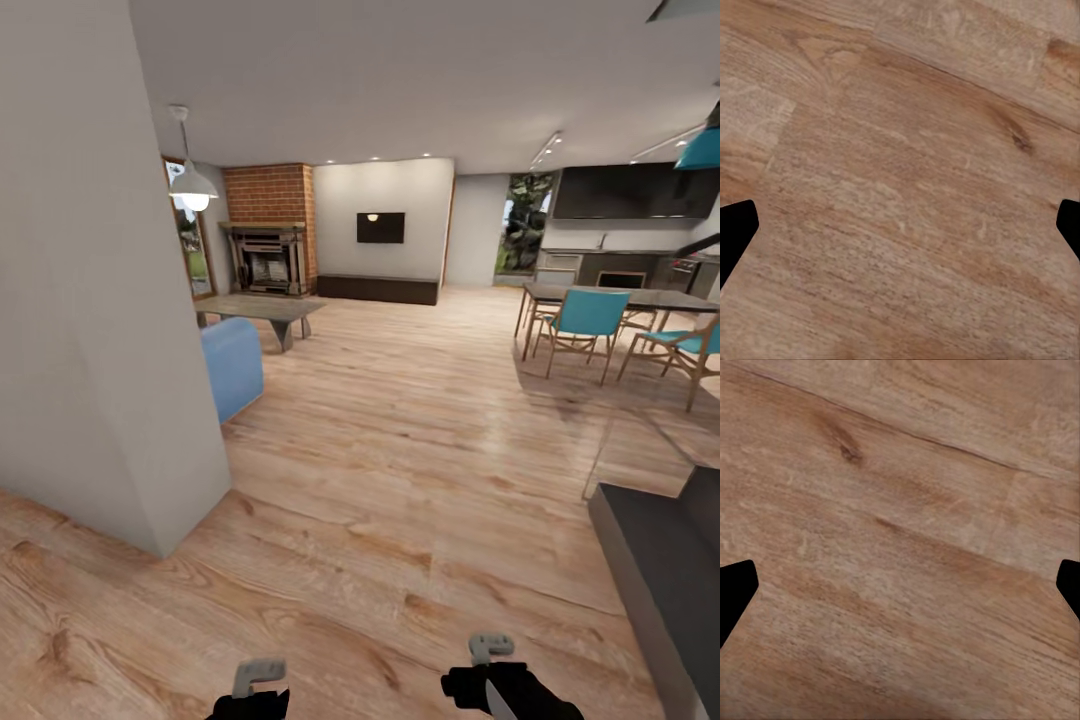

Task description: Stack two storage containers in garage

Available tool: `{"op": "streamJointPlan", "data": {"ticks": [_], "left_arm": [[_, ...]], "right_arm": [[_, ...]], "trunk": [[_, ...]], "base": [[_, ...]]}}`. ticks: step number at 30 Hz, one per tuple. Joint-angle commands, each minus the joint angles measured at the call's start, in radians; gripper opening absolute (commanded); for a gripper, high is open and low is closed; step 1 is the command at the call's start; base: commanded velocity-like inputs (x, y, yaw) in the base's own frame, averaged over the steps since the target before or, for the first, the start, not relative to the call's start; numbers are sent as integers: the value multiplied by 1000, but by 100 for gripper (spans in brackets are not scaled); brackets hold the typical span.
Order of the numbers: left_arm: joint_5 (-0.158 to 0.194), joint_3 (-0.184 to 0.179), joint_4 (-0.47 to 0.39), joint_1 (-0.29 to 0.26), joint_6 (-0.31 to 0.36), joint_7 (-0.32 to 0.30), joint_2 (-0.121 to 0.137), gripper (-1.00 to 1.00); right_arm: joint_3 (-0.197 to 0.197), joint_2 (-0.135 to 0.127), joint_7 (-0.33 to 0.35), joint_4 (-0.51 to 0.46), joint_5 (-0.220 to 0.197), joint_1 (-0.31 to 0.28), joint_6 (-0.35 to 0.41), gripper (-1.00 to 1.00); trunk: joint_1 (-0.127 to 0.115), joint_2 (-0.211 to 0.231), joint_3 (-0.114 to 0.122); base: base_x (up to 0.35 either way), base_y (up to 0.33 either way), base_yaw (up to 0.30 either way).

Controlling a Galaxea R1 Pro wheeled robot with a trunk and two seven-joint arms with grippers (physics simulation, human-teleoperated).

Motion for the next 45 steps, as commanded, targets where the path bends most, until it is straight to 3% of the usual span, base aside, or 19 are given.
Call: {"op": "streamJointPlan", "data": {"ticks": [1,45], "left_arm": [[10,-8,1,-1,-4,0,0,100],[10,-13,1,-1,-4,0,-3,100]], "right_arm": [[-4,0,3,-2,3,0,6,100],[-1,6,4,-2,3,0,6,100]], "trunk": [[0,0,-1],[0,0,3]], "base": [[326,102,-2],[337,37,-21]]}}
